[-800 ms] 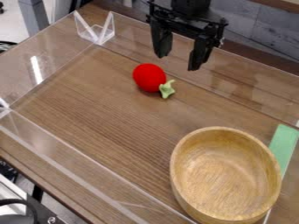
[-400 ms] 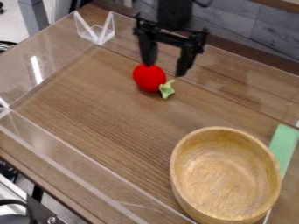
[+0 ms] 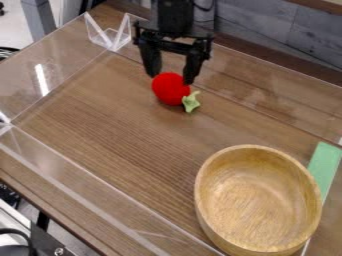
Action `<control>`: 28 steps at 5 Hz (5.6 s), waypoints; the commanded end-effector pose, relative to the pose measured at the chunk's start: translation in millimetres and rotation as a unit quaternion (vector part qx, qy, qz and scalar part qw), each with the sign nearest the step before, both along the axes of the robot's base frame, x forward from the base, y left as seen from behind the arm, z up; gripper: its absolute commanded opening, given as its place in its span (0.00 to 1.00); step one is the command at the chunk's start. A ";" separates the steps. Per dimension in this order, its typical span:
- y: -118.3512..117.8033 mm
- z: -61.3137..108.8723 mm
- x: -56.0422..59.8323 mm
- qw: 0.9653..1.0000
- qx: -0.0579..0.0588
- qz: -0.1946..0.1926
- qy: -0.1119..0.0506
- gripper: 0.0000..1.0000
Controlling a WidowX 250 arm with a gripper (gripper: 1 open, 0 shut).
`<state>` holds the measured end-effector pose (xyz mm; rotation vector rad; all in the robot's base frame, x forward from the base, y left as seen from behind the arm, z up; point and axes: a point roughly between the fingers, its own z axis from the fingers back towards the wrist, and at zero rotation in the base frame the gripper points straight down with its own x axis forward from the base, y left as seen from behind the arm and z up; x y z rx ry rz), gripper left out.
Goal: Move the red fruit to the right
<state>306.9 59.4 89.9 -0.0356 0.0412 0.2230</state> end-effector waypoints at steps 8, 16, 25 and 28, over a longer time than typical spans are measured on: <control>15.7 -14.9 25.9 0.996 0.013 0.012 -0.083 1.00; 12.4 -3.7 29.3 0.993 0.020 0.013 -0.112 1.00; 5.8 -32.7 -51.1 0.995 0.030 0.032 -0.090 0.00; 7.9 -51.4 -66.1 0.996 0.032 0.030 -0.075 0.00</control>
